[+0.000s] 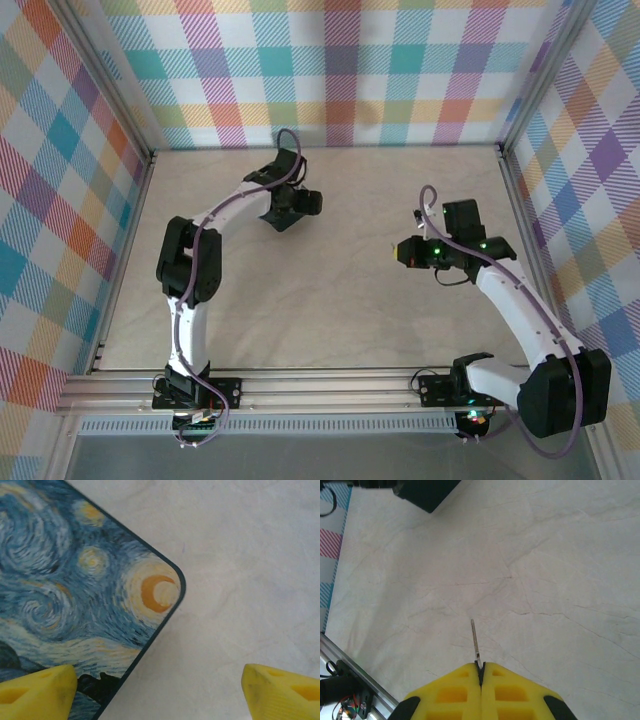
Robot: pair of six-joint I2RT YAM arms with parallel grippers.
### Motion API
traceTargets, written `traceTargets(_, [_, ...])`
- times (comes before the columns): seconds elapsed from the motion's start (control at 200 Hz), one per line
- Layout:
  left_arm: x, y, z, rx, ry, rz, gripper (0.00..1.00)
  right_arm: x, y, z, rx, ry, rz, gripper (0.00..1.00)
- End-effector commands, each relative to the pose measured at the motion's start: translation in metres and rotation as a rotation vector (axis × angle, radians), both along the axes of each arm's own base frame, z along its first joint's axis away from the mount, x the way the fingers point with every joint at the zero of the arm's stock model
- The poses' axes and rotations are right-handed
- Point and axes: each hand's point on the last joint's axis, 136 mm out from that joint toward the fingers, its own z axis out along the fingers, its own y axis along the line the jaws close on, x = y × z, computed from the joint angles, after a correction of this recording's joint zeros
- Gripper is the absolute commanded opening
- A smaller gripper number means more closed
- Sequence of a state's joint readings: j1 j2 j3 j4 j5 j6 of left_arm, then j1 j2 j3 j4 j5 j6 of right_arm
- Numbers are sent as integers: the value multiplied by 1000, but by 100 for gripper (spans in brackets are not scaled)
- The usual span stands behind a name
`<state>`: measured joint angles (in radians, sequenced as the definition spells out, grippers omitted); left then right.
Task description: Unlock a padlock with a key
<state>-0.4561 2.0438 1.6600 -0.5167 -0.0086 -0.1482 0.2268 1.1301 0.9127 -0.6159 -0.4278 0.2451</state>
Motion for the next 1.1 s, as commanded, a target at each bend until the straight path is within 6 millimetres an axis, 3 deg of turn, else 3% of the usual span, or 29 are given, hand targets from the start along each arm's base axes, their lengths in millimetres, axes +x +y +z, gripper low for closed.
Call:
traceTargets(0.0, [-22, -8, 6, 3, 10, -27, 85, -2, -5, 17, 13, -24, 4, 1])
traceTargets(0.355, [-65, -48, 11, -20, 8, -115, 85, 1, -18, 27, 62, -29, -49, 2])
traceTargets(0.645, [-76, -83, 11, -38, -9, -175, 85, 2, -16, 35, 104, -52, -53, 2])
traceTargets(0.75, [-71, -86, 10, -35, -12, -166, 85, 2, -16, 37, 107, -58, -51, 2])
traceTargets(0.885, [-66, -84, 28, -31, -58, -169, 85, 1, -16, 36, 104, -51, -51, 2])
traceTargets(1.1, [-57, -55, 33, 45, -79, -113, 86, 2, -15, 31, 112, -38, -56, 2])
